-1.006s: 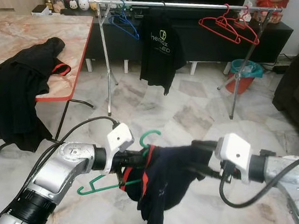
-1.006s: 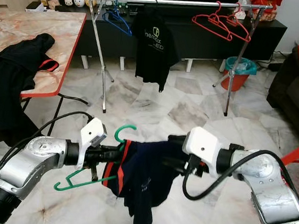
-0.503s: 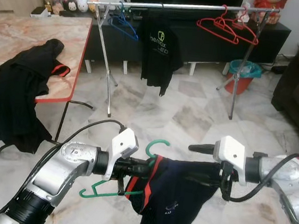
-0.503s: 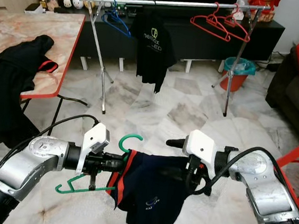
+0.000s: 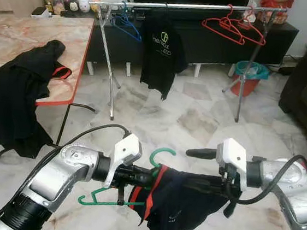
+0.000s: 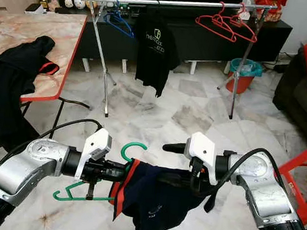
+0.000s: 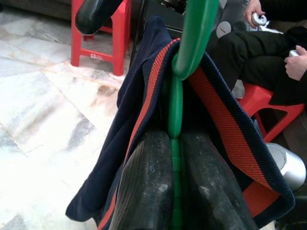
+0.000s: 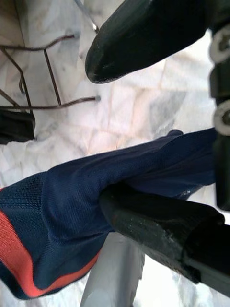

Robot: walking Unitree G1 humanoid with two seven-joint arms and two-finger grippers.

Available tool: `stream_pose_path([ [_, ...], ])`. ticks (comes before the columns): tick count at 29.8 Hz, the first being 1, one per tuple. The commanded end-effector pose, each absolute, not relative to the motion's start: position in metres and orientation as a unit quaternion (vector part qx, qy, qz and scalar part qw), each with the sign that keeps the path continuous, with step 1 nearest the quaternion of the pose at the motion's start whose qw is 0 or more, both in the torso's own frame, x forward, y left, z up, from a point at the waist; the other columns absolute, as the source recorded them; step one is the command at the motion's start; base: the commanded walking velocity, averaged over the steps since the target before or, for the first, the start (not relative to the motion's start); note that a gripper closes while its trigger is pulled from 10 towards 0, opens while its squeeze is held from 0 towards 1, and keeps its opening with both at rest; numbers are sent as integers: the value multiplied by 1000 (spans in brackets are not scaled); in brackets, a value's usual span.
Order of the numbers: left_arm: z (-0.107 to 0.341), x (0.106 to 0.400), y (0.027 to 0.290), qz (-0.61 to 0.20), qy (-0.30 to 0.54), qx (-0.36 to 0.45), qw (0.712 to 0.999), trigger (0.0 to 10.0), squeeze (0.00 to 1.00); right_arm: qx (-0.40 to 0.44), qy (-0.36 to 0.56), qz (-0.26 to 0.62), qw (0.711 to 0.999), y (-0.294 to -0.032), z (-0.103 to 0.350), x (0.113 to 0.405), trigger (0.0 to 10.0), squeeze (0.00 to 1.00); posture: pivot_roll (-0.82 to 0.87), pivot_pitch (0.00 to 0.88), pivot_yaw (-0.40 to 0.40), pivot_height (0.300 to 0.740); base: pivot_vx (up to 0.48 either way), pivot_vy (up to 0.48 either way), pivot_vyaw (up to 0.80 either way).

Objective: Hang hanger

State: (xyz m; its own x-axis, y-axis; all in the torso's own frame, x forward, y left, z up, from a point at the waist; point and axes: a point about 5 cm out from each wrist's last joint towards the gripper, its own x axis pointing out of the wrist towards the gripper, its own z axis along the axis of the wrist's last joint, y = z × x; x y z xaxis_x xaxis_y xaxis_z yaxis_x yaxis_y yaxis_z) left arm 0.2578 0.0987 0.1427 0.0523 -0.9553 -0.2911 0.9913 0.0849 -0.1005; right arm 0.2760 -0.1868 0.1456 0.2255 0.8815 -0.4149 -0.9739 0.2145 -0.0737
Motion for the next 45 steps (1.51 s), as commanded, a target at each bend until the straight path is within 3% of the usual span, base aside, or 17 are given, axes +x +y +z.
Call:
stream_pose_path([
  [1, 155, 252, 90, -698, 114, 63, 705, 10000, 0, -137, 147, 628, 752, -179, 140, 273, 10000, 0, 24, 47, 36, 740, 0, 0, 0],
  [6, 156, 251, 89, -700, 114, 63, 702, 10000, 0, -138, 166, 630, 746, -180, 133, 273, 10000, 0, 23, 47, 35, 740, 0, 0, 0],
  [11, 156, 250, 88, -703, 117, 65, 699, 10000, 0, -206, 169, 590, 762, -187, 127, 285, 10000, 0, 24, 47, 34, 740, 0, 0, 0],
  [16, 156, 249, 88, -704, 118, 59, 698, 10000, 0, -187, 164, 607, 755, -183, 131, 283, 10000, 0, 22, 49, 33, 740, 0, 0, 0],
  [17, 156, 249, 87, -704, 118, 59, 698, 10000, 0, -186, 170, 616, 747, -182, 128, 281, 9098, 0, 22, 49, 33, 740, 0, 0, 0],
  [18, 156, 250, 87, -704, 118, 60, 698, 10000, 0, -186, 172, 619, 744, -181, 127, 280, 9098, 0, 22, 49, 33, 740, 0, 0, 0],
  [19, 156, 250, 87, -704, 117, 62, 698, 10000, 0, -185, 171, 618, 744, -181, 126, 281, 1333, 0, 22, 49, 33, 740, 0, 0, 0],
  [20, 156, 250, 87, -703, 117, 62, 698, 10000, 0, -184, 170, 617, 746, -180, 125, 282, 0, 0, 28, 47, 34, 740, 0, 0, 0],
  [45, 158, 251, 83, -709, 110, 60, 694, 10000, 0, -165, 166, 632, 739, -172, 124, 280, 0, 0, 25, 40, 35, 740, 0, 0, 0],
])
